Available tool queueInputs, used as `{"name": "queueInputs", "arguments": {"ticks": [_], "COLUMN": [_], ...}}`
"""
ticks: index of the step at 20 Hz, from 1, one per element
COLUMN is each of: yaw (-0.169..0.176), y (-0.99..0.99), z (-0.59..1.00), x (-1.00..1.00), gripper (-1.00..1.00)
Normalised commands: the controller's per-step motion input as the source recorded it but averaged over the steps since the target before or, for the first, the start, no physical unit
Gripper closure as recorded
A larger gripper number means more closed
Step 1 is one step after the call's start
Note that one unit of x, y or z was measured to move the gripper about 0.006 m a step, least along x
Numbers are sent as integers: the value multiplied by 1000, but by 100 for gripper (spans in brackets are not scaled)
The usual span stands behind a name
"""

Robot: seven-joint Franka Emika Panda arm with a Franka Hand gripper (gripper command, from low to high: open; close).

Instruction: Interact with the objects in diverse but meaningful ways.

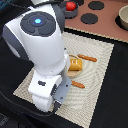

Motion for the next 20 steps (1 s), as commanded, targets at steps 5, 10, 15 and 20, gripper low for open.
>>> {"name": "queueInputs", "arguments": {"ticks": [5,10,15,20], "yaw": [0,1,0,0], "y": [-29,-14,0,94], "z": [0,9,233,579], "x": [-130,-6,71,176], "gripper": [100,100,100,100]}}
